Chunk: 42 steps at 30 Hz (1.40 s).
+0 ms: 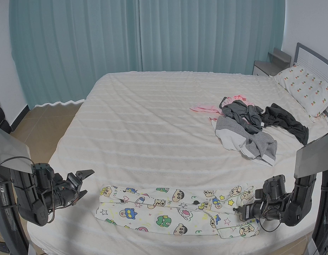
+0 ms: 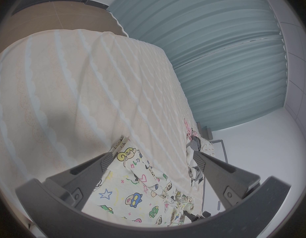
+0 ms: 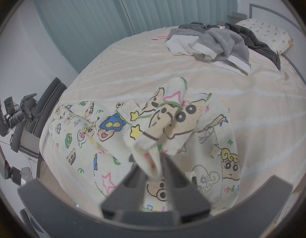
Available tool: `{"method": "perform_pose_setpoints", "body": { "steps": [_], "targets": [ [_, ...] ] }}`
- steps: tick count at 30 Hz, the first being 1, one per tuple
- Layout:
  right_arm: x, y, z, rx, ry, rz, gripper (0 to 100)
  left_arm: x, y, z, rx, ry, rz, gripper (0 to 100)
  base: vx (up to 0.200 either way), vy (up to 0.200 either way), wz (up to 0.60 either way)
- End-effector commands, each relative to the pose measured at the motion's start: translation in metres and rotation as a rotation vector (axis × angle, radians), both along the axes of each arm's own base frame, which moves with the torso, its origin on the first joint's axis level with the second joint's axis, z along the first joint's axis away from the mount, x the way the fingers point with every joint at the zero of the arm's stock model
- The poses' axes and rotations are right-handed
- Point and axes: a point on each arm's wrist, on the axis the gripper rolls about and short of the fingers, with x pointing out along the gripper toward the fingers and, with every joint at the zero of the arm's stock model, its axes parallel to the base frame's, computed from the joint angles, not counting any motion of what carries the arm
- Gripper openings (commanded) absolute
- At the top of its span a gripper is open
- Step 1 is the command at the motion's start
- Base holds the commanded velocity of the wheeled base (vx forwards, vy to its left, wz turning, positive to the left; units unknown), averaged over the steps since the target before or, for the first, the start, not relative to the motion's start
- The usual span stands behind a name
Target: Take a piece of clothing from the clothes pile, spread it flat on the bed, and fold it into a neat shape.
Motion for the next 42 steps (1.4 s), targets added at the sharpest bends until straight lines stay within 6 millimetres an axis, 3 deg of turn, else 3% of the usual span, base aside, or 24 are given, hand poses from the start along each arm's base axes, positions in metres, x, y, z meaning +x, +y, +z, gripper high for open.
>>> {"method": "perform_pose_setpoints", "body": {
  "steps": [1, 5, 11, 14, 19, 22, 26, 30, 33, 42],
  "targets": [
    [-0.015, -0.005, -0.003, 0.015, 0.023, -0.035, 100, 0.001, 0.0, 0.001, 0.0, -0.016, 0.0, 100, 0.0, 0.0, 0.0],
    [-0.025, -0.01, 0.011, 0.04, -0.051, -0.054, 100, 0.001, 0.0, 0.002, 0.0, -0.019, 0.0, 100, 0.0, 0.0, 0.0],
    [-0.024, -0.01, 0.042, 0.092, -0.195, -0.105, 100, 0.001, 0.0, 0.002, 0.0, -0.018, 0.0, 100, 0.0, 0.0, 0.0],
    [-0.025, 0.002, 0.057, 0.125, -0.266, -0.054, 100, 0.001, 0.0, 0.002, 0.0, -0.018, 0.0, 100, 0.0, 0.0, 0.0],
    [-0.015, 0.023, 0.063, 0.194, -0.313, -0.011, 100, 0.001, 0.0, 0.002, 0.0, -0.018, 0.0, 100, 0.0, 0.0, 0.0],
    [0.0, 0.047, 0.048, 0.234, -0.288, 0.02, 100, 0.001, 0.0, 0.002, 0.0, -0.018, 0.0, 100, 0.0, 0.0, 0.0],
    [0.024, 0.058, 0.019, 0.224, -0.254, 0.011, 100, 0.001, 0.0, 0.001, 0.0, -0.016, 0.0, 100, 0.0, 0.0, 0.0],
    [0.033, 0.057, -0.004, 0.2, -0.214, -0.009, 100, 0.001, 0.0, 0.001, 0.0, -0.018, 0.0, 100, 0.0, 0.0, 0.0],
    [0.039, 0.043, -0.023, 0.171, -0.171, -0.067, 100, 0.001, 0.0, 0.001, 0.0, -0.016, 0.0, 100, 0.0, 0.0, 0.0],
    [0.026, 0.026, -0.021, 0.186, -0.112, -0.188, 100, 0.001, 0.0, 0.001, 0.0, -0.015, 0.0, 100, 0.0, 0.0, 0.0]
  ]
}}
